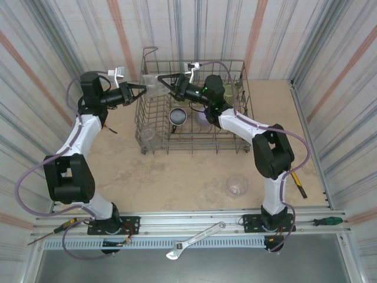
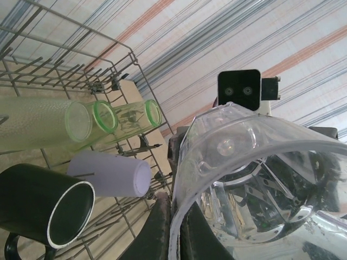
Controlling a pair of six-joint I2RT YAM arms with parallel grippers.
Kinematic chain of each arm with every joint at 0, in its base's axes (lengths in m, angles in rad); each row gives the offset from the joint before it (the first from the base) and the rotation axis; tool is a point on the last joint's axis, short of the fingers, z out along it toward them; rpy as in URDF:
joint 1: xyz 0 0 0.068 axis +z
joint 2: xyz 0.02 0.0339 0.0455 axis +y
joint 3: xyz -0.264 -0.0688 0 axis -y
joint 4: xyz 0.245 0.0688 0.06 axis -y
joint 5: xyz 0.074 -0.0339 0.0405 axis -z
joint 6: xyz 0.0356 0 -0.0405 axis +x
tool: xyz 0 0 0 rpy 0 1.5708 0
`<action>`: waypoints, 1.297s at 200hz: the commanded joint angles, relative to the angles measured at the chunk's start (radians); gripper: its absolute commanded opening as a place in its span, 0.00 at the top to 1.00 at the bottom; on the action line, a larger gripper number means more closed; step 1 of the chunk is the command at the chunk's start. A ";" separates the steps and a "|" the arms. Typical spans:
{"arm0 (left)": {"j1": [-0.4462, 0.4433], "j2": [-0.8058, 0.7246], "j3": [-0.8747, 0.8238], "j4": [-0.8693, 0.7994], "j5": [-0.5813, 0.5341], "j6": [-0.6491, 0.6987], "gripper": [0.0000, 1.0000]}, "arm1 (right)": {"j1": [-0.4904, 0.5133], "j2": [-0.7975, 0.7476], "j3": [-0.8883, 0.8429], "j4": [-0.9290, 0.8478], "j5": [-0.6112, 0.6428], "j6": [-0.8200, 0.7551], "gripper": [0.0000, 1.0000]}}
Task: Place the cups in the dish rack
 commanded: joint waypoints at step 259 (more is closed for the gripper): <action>0.117 -0.062 0.018 -0.031 -0.005 0.003 0.32 | -0.052 0.009 -0.023 0.111 0.001 0.068 0.56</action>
